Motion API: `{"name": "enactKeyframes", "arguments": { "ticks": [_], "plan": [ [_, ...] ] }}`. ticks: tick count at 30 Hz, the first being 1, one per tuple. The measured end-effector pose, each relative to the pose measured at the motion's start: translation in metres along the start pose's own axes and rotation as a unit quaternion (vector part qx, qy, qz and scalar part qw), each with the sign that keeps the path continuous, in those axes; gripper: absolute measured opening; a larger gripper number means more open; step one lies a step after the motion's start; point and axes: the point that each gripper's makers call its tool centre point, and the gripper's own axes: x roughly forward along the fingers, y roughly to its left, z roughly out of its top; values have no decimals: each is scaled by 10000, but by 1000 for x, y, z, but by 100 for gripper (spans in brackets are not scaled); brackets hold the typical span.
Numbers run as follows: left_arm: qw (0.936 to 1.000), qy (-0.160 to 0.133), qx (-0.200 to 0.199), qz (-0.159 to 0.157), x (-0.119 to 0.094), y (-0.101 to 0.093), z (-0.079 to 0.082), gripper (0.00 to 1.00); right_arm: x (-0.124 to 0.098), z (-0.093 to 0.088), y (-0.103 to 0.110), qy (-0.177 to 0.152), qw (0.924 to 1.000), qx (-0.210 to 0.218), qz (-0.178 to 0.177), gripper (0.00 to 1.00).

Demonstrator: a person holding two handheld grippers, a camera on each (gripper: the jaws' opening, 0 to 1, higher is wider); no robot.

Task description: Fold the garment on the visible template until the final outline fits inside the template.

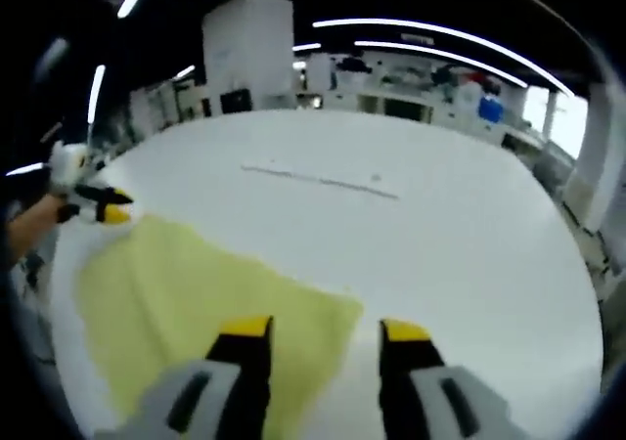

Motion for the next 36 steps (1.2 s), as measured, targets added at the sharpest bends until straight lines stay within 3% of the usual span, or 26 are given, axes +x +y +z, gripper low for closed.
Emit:
{"name": "enactKeyframes", "arguments": {
  "ticks": [4,10,16,22,27,36],
  "plan": [
    [9995,-173,-163,-226,-12,-8,2,44,-6,-1,10,9,9990,366,246,62],
    [9979,-278,-306,-508,-31,-23,1,53,-22,-9,19,69,9988,365,317,74],
    [9966,-286,-153,-754,-51,-39,-13,58,-40,-21,33,61,9983,306,501,85],
    [9953,-214,-25,-940,-70,-52,-29,59,-63,-36,51,169,9975,5,687,87],
    [9930,-235,-112,-1148,-85,-60,-40,58,-74,-49,59,242,9960,-12,854,88],
    [9918,-242,-185,-1237,-96,-84,-58,54,-92,-74,73,336,9943,44,1016,82]
  ]
}}
